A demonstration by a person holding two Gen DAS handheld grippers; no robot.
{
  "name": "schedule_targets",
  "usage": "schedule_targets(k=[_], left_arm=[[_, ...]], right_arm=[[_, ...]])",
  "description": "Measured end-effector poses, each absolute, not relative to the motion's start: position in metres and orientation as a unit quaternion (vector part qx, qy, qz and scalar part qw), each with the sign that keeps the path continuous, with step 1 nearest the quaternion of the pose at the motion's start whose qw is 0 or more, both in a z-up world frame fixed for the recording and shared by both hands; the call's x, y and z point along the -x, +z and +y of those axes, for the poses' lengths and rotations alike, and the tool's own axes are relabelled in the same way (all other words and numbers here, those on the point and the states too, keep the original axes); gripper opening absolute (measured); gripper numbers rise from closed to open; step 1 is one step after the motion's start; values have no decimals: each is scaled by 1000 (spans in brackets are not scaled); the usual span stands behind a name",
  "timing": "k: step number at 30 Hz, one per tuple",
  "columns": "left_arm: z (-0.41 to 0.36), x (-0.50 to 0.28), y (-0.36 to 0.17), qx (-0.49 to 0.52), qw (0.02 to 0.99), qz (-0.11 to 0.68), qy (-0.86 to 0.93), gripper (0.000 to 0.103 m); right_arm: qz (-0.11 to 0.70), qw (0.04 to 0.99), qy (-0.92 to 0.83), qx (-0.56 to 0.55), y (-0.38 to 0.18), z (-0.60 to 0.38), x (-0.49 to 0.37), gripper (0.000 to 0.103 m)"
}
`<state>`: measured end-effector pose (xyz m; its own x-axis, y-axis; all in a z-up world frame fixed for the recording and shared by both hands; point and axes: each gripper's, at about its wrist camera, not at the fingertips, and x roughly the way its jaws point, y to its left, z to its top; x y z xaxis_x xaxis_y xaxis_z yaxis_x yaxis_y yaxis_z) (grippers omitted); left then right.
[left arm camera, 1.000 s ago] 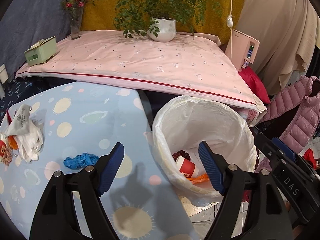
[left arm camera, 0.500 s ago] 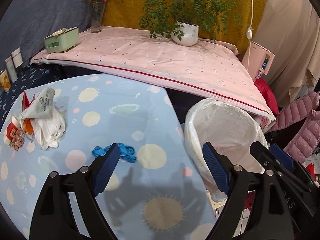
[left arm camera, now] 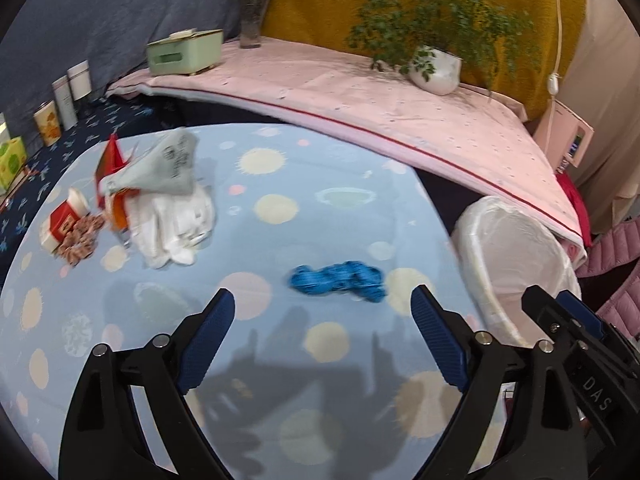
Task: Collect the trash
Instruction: 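Grasp the blue cord with the right gripper while the left gripper grasps the red-white crumpled cup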
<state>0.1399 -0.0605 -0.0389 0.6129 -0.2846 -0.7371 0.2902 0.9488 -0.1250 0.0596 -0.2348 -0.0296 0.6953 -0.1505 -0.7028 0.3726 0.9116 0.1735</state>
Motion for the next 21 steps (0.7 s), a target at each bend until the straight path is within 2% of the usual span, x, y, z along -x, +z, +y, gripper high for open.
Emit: schedule_targets(k=[7,21], left_arm=[[-6,-155,-55,16,899,424,-108,90],[84,-183,-76,50,897,438,-38,91]], right_arm=[[385,904,-113,-147,-44,-203,-81,60],[413,895,-78,-153,-77,-166,-140,69]])
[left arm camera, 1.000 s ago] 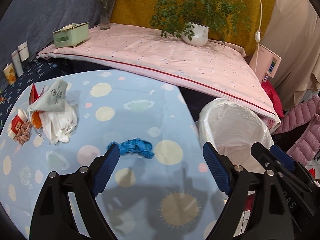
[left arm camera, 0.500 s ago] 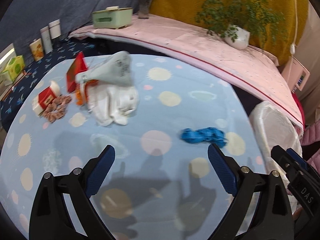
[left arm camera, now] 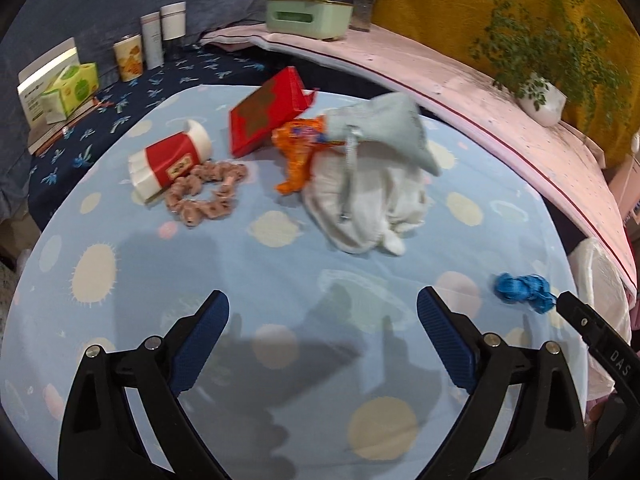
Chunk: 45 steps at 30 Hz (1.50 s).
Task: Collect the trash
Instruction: 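Grasp the blue cord with the right gripper while the left gripper grasps the red-white crumpled cup, then carry the blue cord and red-white cup over the white bin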
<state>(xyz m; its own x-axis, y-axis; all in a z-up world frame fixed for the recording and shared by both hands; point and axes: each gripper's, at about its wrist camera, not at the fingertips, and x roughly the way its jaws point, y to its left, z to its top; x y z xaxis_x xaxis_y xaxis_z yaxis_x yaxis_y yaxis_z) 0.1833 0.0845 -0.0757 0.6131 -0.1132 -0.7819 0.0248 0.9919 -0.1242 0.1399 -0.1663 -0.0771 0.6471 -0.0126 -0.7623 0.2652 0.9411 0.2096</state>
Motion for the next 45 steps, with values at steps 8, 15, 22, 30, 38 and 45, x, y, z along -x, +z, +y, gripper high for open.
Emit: schedule_targets(k=[8,15,22,30,38,45], left_arm=[[153,-215,-81,66,900,431,20,94],[208,-260,-91,89,898,429,38,93],[219,-287,-104,99,893,440,7,58],[210,-280,-96,107,894,434,-19,13],[190,-254,-59,110,907,405,-36,2],[155,-222,-26,103,915,383,-70,2]], right_arm=[[429,888,-83,-144,-99,-157,-174,69],[427,887,-79,-153,-104,-151,-180,58],[427,890,-76,-142,-100,-134,-180,38],[430,889,-66,-139,-94,-123,-176,31],[410,897,-53,-157,-75,-123,-157,30],[384,906,-48,-171,-52,-134,-135,30]])
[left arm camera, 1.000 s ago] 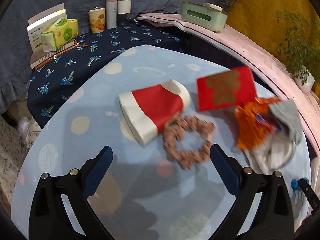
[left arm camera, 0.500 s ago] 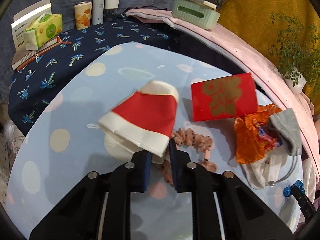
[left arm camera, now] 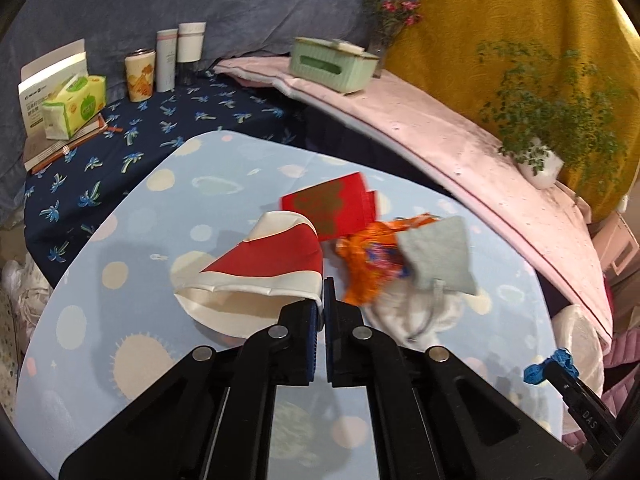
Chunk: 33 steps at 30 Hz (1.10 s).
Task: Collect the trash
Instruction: 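Carry the blue cord and red-white cup over the white bin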
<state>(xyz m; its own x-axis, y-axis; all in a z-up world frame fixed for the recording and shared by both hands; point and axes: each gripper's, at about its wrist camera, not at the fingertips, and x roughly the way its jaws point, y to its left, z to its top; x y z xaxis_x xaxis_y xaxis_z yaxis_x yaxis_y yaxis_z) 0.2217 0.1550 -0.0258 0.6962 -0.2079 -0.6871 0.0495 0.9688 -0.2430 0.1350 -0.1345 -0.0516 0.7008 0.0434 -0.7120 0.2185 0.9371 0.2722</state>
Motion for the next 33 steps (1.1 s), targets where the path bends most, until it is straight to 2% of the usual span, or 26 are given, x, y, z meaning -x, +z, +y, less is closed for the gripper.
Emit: schedule_targets(k=[17,33], left_arm=[[9,-151,40,68,916,344,-197,2],[-138,-102,48,21,873,356,-333,2]], right_arm=[[313,927,-83,-191,1,-203,-73,30],[282,919,-154,-228,6,-297,-10,30]])
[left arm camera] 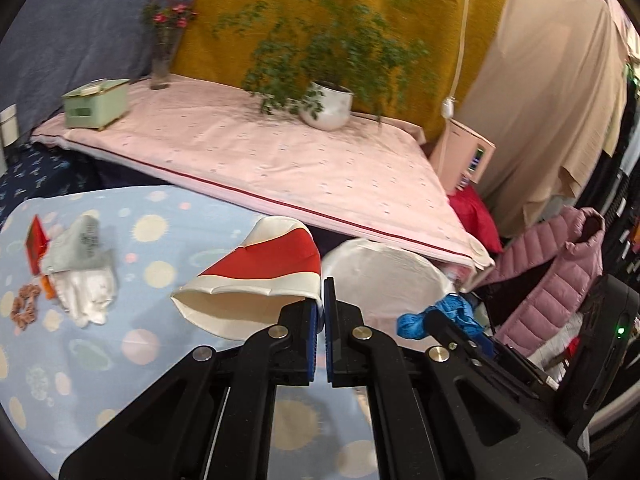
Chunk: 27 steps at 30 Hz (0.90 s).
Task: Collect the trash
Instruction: 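Carry the blue cord and red-white cup over the white bin, then open both grippers to drop the cord and cup into the bin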
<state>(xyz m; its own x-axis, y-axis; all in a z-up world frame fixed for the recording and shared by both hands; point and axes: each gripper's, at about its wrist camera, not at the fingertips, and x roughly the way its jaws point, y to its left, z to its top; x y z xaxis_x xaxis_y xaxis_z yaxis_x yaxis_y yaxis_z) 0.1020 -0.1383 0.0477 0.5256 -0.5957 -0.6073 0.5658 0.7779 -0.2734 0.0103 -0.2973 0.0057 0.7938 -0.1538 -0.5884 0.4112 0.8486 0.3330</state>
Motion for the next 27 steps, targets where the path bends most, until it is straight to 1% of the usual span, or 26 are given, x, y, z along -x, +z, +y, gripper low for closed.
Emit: schedule_targets(k=[12,20,21,22,23,24,27], left_arm=[[-219,-86,39,-8,842,367,-396,3],[-250,-88,27,-24,830,378,-409,4],[-251,-90,25,-25,831,381,-405,9],[-251,-92,22,-24,831,385,-401,28],[-251,-95,20,-21,833,390,-391,40],[-249,-97,19,-16,837,391,-383,57],[-244,-102,16,-9,839,391,-379,58]], right_arm=[[283,908,-191,-242,-9,-346,9,30],[289,902,-203,-247,-19,-364,9,30],[289,902,-204,-248,-20,-366,9,30],[291,901,-205,-248,-21,-367,9,30],[292,901,-205,-248,-22,-368,8,30],[293,900,-206,-248,-23,-370,8,30],[296,899,-207,-250,-26,-373,5,30]])
